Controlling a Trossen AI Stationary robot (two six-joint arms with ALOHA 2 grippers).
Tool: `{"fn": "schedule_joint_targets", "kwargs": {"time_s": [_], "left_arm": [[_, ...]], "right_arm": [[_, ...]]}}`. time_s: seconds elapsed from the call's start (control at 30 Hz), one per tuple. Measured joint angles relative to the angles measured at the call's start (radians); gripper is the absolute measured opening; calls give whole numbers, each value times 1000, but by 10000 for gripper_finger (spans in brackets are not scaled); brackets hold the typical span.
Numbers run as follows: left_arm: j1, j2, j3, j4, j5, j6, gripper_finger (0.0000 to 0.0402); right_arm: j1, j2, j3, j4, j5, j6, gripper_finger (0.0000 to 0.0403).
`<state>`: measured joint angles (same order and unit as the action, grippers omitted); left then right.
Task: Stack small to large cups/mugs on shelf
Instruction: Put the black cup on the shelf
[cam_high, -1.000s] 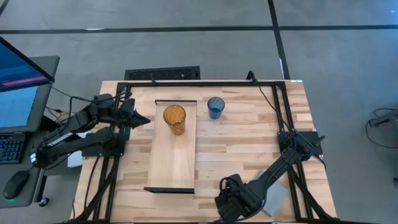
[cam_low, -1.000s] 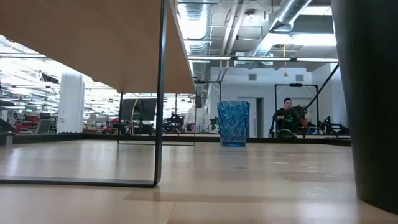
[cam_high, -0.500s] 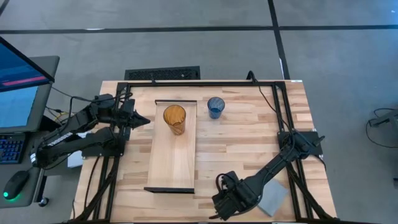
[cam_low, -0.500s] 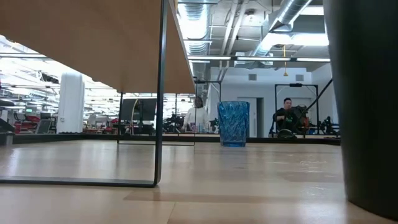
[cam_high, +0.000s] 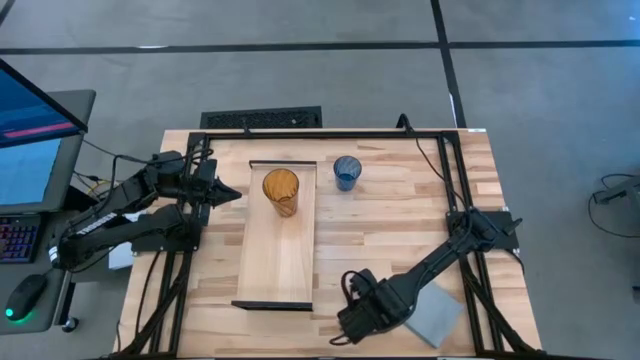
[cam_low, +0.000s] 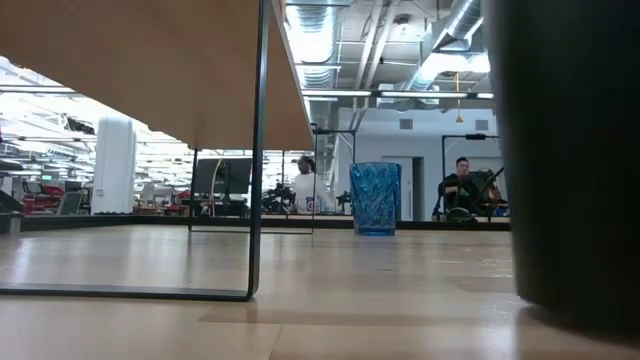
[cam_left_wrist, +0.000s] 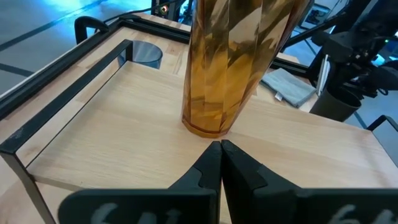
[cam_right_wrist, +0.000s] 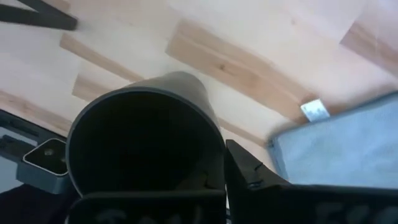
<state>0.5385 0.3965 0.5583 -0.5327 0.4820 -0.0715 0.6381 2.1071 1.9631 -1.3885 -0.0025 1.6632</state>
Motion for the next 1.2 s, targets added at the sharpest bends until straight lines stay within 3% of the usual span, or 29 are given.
{"fn": "schedule_joint_targets", "kwargs": {"time_s": [0.27, 0.47, 0.73, 0.97, 1.2], "left_arm": [[0, 0, 0, 0, 2, -1, 0], [0, 0, 0, 0, 3, -1, 0], [0, 0, 0, -2, 4, -6, 0], [0, 0, 0, -3, 5, -6, 0], [0, 0, 0, -3, 5, 7, 0]], "right_arm": [[-49, -2, 149, -195, -9, -122, 5], [-92, -49, 234, -183, 14, -200, 4], [-156, -83, 261, -183, 55, -343, 4], [-219, -132, 266, -183, 5, -441, 4], [-307, -189, 267, -181, 55, -522, 4]]}}
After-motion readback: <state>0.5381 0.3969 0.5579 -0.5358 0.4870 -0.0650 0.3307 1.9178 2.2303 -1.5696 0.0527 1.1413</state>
